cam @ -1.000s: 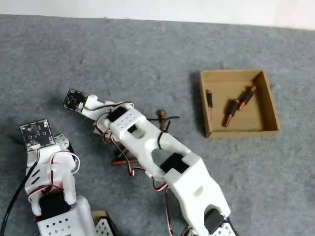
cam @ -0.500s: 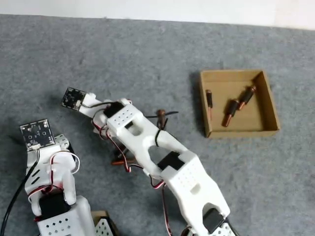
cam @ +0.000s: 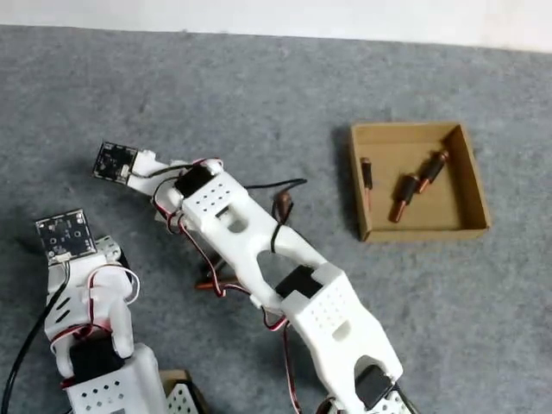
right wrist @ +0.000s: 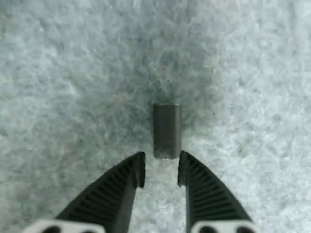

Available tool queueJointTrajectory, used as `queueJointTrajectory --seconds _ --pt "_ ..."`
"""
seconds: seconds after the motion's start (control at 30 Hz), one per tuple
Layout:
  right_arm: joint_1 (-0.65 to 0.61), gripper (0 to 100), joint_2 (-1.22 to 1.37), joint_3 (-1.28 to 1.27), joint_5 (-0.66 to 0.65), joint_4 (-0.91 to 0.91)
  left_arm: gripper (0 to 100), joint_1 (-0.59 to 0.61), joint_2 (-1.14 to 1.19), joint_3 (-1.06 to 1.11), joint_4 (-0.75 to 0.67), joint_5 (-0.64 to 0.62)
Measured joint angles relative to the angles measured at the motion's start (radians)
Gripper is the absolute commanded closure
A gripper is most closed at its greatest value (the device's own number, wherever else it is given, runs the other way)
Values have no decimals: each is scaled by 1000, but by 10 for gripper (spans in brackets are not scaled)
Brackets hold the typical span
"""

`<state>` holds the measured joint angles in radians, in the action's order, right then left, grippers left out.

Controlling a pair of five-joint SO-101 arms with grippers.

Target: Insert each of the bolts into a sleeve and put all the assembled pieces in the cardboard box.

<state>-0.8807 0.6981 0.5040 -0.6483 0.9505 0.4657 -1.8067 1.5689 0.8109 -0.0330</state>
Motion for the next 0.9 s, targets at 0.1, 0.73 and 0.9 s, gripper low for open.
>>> queueJointTrajectory --seconds 0.1,0.73,0.9 --pt "-17 896 0 0 -8 -2 993 0 0 3 -17 0" --pt "-14 896 281 267 -8 37 993 0 0 3 -25 0" --pt "-14 896 345 370 0 71 993 0 0 3 -25 0"
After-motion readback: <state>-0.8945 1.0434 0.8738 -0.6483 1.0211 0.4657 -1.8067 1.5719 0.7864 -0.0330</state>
